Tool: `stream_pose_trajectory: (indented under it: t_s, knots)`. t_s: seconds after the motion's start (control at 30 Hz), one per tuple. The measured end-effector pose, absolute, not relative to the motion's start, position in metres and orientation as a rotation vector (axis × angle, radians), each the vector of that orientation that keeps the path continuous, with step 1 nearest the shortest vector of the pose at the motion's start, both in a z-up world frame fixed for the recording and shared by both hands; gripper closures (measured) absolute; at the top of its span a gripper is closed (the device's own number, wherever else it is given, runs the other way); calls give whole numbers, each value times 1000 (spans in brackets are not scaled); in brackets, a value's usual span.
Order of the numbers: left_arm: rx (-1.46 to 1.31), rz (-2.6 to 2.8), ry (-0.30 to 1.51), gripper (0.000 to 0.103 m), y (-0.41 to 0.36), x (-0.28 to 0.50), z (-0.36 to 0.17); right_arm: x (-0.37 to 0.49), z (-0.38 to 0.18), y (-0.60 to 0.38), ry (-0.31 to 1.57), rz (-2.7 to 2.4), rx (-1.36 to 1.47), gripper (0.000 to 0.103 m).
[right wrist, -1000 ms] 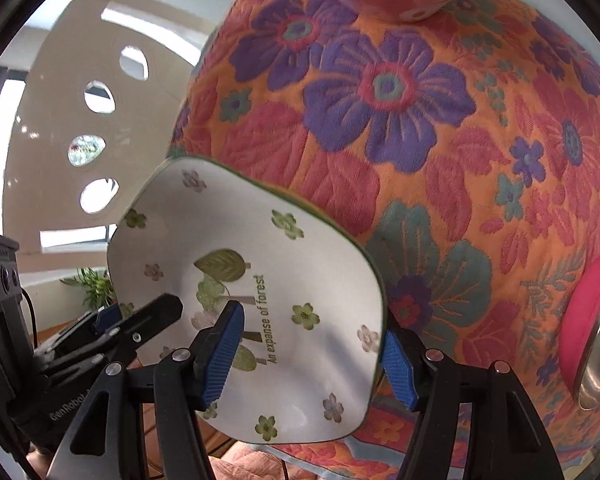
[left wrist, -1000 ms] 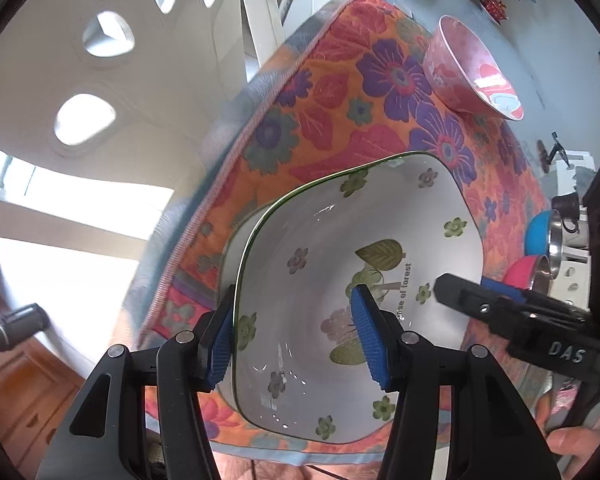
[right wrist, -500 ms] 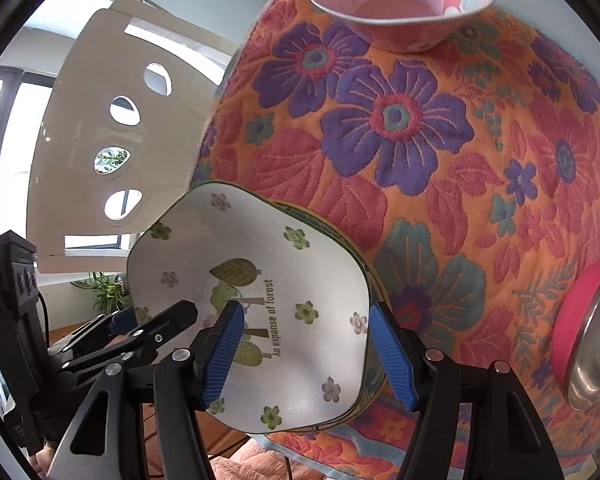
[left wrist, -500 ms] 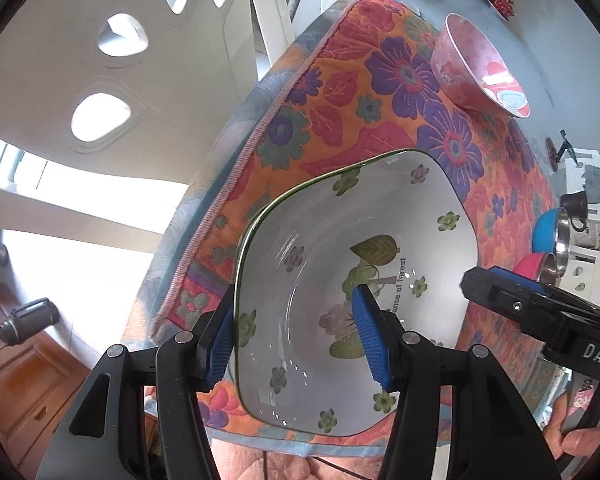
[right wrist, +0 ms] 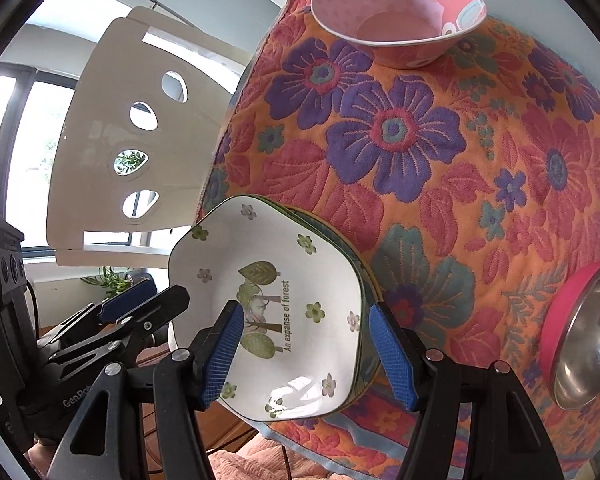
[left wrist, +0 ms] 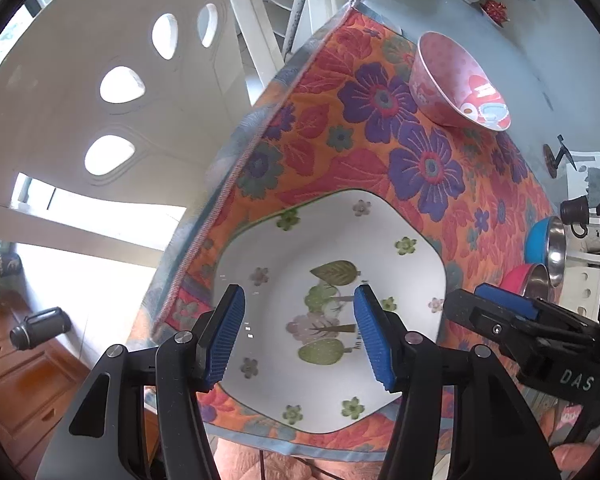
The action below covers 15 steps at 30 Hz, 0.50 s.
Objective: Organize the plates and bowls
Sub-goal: 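Lower the forest-print plate onto the stack and open the right gripper, then move the right gripper to the pink-rimmed steel bowl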
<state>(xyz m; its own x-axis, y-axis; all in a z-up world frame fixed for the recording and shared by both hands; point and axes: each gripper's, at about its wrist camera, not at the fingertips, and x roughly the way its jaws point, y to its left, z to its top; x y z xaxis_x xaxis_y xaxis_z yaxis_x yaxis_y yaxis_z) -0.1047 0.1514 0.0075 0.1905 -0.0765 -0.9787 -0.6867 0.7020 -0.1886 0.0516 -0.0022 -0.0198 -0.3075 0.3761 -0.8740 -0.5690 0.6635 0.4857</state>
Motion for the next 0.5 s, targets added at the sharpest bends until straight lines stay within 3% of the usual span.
stream_pose_trajectory:
  t_s: [0.5]
  knots:
    - [-626, 456, 1342, 48, 100, -56, 25, 91, 0, -51, 1614, 962, -54, 39]
